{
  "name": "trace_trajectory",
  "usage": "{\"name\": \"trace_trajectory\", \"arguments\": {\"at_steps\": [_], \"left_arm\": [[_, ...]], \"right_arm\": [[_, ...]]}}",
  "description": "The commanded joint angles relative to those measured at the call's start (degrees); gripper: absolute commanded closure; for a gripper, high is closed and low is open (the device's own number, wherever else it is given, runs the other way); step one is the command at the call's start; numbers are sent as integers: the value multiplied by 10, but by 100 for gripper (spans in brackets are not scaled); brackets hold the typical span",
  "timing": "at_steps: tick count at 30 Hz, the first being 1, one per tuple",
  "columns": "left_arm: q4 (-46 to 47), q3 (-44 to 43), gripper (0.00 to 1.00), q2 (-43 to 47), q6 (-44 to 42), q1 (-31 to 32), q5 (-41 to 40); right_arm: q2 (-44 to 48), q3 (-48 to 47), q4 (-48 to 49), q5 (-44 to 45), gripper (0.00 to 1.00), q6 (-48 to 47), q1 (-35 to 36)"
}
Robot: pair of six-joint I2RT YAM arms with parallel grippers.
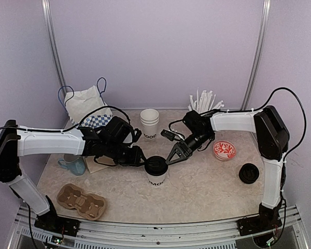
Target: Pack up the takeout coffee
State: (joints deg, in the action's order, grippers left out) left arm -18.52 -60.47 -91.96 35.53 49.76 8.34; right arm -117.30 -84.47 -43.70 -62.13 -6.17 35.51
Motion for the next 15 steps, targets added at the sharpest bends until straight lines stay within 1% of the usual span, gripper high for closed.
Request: {"name": "trace_trajectory", "arguments": {"at_steps": [1, 3, 4, 6, 9, 11, 15], "left_arm": [[-58, 11, 67, -42, -15, 20, -20], [-58, 9, 67, -36, -15, 20, -23], [-59, 7, 67, -34, -16, 20, -25], [-56, -2, 66, -28, -27, 24, -33], [-50, -30, 59, -12, -45, 35, -63], [-46, -55, 53, -4, -56, 39, -80], [-60, -105, 45, 9, -79, 40, -110]], "right_arm": [[-32, 10, -3, 188, 77, -27, 28], [-16, 5, -1, 191, 75, -34, 28], [-8, 4, 0, 186, 72, -41, 27], [6, -5, -11, 158, 68, -60, 26], [35, -21, -23, 143, 62, -80, 20], [55, -31, -26, 153, 57, -90, 15], [89, -50, -51, 188, 48, -131, 7]]}}
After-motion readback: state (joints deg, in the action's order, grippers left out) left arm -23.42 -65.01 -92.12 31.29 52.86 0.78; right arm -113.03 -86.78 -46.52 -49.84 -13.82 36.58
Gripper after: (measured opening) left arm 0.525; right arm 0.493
